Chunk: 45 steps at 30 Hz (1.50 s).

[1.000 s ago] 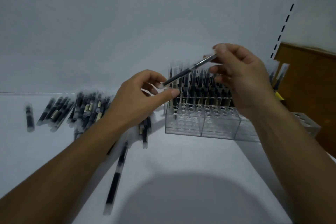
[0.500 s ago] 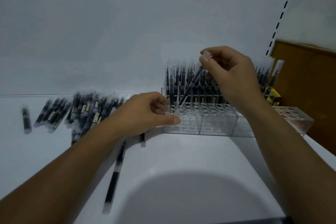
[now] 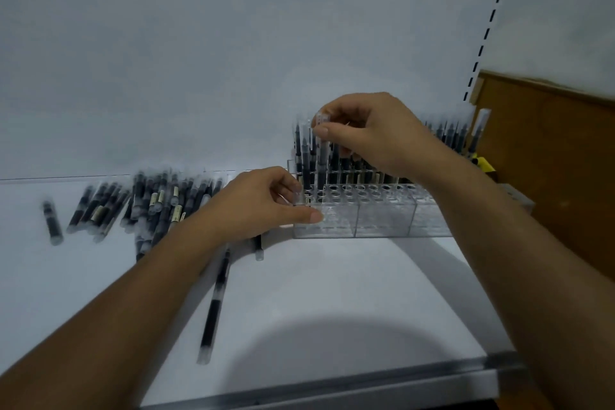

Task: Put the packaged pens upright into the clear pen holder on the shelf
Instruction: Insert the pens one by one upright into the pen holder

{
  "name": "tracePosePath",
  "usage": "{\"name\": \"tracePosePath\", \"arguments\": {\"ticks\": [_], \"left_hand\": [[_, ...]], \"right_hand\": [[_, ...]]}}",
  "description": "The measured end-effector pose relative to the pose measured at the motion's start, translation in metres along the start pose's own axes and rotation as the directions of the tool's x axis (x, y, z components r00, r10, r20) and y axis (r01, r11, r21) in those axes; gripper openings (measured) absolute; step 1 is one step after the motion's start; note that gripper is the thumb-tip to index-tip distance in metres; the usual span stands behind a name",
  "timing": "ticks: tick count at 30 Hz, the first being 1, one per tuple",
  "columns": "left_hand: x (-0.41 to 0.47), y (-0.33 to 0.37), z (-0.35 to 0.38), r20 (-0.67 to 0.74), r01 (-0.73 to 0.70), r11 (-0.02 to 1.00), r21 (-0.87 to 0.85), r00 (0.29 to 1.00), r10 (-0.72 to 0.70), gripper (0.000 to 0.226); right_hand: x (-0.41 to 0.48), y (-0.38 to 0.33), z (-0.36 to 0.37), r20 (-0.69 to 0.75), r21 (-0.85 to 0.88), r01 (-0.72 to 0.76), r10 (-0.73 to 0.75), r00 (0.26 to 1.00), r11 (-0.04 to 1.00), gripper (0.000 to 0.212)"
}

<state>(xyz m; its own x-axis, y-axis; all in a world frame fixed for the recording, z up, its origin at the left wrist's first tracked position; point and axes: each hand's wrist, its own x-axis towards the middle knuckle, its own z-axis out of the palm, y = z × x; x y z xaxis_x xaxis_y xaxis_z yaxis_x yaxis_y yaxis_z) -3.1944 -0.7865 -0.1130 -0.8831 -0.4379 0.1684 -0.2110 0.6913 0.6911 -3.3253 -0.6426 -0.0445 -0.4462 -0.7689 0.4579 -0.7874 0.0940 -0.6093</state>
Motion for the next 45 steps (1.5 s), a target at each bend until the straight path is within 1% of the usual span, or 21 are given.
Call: {"name": "tracePosePath", "arguments": {"ticks": [2, 4, 7, 9, 11, 13, 17, 22, 24, 26, 27, 29, 30, 31, 33, 35, 37, 39, 42, 44, 45], "left_hand": [[-0.001, 0.000, 0.000, 0.009, 0.001, 1.000, -0.008, 1.000, -0.001, 0.060], [-0.001, 0.001, 0.000, 0.014, 0.000, 1.000, -0.008, 1.000, 0.000, 0.060], [-0.001, 0.000, -0.001, 0.018, -0.004, 1.000, 0.000, 1.000, 0.004, 0.059], [-0.001, -0.001, -0.001, 0.019, -0.007, 1.000, -0.002, 1.000, 0.007, 0.056], [-0.002, -0.002, -0.002, 0.016, -0.014, 1.000, 0.002, 1.000, 0.014, 0.053], [-0.001, -0.003, -0.002, 0.013, -0.019, 1.000, -0.002, 1.000, 0.019, 0.051], [0.001, -0.006, -0.002, 0.015, -0.017, 1.000, -0.014, 1.000, 0.018, 0.051], [0.001, -0.005, -0.002, 0.031, -0.007, 1.000, 0.005, 0.999, 0.007, 0.053], [0.000, -0.003, -0.003, 0.036, -0.008, 0.999, 0.042, 0.999, 0.006, 0.054], [-0.002, -0.001, -0.004, 0.041, -0.013, 0.997, 0.080, 0.999, 0.010, 0.060], [-0.004, 0.001, -0.005, 0.047, -0.013, 0.995, 0.097, 0.999, 0.008, 0.068], [-0.008, 0.005, -0.011, 0.063, -0.006, 0.994, 0.113, 0.998, -0.001, 0.088], [-0.010, 0.008, -0.016, 0.061, -0.001, 0.993, 0.118, 0.998, -0.006, 0.093], [-0.013, 0.009, -0.021, 0.050, -0.002, 0.992, 0.124, 0.999, -0.004, 0.093], [-0.022, 0.006, -0.034, 0.005, -0.004, 0.991, 0.136, 1.000, 0.003, 0.078], [-0.039, -0.002, -0.045, -0.086, 0.026, 0.990, 0.139, 0.996, -0.014, 0.058], [-0.060, -0.014, -0.054, -0.210, 0.081, 0.985, 0.155, 0.977, -0.047, 0.040], [-0.081, -0.023, -0.062, -0.320, 0.148, 0.969, 0.196, 0.944, -0.079, 0.030], [-0.112, -0.031, -0.070, -0.405, 0.268, 0.932, 0.243, 0.901, -0.154, 0.024], [-0.128, -0.034, -0.074, -0.411, 0.370, 0.895, 0.250, 0.877, -0.248, 0.029], [-0.134, -0.037, -0.075, -0.401, 0.418, 0.873, 0.252, 0.866, -0.299, 0.033]], "right_hand": [[-0.001, -0.006, -0.003, 0.049, -0.030, 0.007, -0.006, 0.999, 1.000, 0.011], [0.000, -0.008, -0.002, 0.040, -0.061, -0.008, 0.010, 0.999, 0.998, 0.013], [0.003, -0.006, 0.003, -0.049, -0.131, -0.064, 0.058, 0.997, 0.989, 0.020], [0.004, -0.007, 0.007, -0.095, -0.147, -0.085, 0.071, 0.993, 0.986, 0.022], [0.005, -0.013, 0.009, -0.066, -0.183, -0.089, 0.078, 0.995, 0.979, 0.023], [0.007, -0.018, 0.010, -0.027, -0.209, -0.124, 0.121, 0.992, 0.970, 0.022], [0.005, -0.012, 0.013, 0.040, -0.160, -0.217, 0.226, 0.973, 0.963, 0.022], [-0.004, -0.006, 0.017, -0.009, -0.106, -0.209, 0.209, 0.978, 0.972, 0.021], [-0.005, -0.007, 0.017, -0.018, -0.132, -0.203, 0.203, 0.979, 0.970, 0.022], [-0.007, -0.007, 0.017, 0.029, -0.230, -0.193, 0.205, 0.978, 0.954, 0.023], [-0.010, -0.006, 0.017, 0.053, -0.276, -0.192, 0.214, 0.975, 0.942, 0.024], [-0.019, -0.003, 0.016, 0.048, -0.323, -0.205, 0.233, 0.971, 0.924, 0.026], [-0.025, -0.002, 0.014, 0.025, -0.341, -0.207, 0.229, 0.973, 0.917, 0.025], [-0.032, -0.003, 0.014, 0.003, -0.358, -0.203, 0.218, 0.976, 0.912, 0.024], [-0.044, -0.007, 0.018, 0.003, -0.365, -0.167, 0.181, 0.983, 0.916, 0.023], [-0.054, -0.018, 0.031, 0.092, -0.346, -0.111, 0.151, 0.984, 0.932, 0.022], [-0.061, -0.031, 0.051, 0.221, -0.336, -0.058, 0.139, 0.965, 0.940, 0.022], [-0.064, -0.041, 0.073, 0.308, -0.349, -0.010, 0.125, 0.943, 0.937, 0.034], [-0.062, -0.053, 0.097, 0.343, -0.379, 0.058, 0.082, 0.936, 0.924, 0.053], [-0.063, -0.060, 0.107, 0.367, -0.387, 0.087, 0.067, 0.928, 0.918, 0.059], [-0.065, -0.062, 0.112, 0.380, -0.387, 0.096, 0.064, 0.923, 0.917, 0.059]]}}
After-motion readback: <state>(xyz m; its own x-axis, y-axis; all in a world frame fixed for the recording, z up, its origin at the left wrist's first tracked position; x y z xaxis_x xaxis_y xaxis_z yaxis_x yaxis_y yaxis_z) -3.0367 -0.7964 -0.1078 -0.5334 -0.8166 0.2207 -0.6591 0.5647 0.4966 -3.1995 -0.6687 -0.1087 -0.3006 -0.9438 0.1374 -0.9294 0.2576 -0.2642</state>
